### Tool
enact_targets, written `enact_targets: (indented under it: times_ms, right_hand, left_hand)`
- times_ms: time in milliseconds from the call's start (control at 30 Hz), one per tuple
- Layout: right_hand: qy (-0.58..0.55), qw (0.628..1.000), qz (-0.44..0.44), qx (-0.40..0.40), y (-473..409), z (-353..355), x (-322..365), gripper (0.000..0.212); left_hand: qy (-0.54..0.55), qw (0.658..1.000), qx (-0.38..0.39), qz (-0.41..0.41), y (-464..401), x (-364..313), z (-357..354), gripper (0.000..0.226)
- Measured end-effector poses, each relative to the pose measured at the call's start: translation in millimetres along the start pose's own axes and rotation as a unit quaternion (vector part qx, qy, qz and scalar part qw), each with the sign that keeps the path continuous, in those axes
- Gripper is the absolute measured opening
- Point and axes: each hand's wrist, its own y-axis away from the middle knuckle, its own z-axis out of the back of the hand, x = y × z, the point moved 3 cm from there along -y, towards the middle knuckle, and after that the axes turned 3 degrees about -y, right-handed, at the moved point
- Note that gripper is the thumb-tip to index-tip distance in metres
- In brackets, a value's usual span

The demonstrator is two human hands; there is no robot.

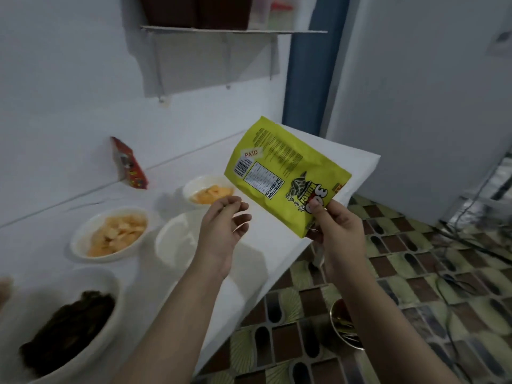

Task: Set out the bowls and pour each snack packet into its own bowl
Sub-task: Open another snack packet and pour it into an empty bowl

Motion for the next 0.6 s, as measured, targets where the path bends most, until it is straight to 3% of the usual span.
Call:
enact_targets:
  times_ms: [367,600]
  right_hand:
    - [0.073,0.983,-0.051,-0.163,-67,185,-38,0.017]
    - [0.150,0.906,-0.184,-0.351,-66,306,-140,0.027]
  left_hand:
    - [-0.100,0.987,0.069,0.105,-50,141,-140,0.013]
    - [-0.221,0.954,0.105,0.171,-74,253,-175,0.018]
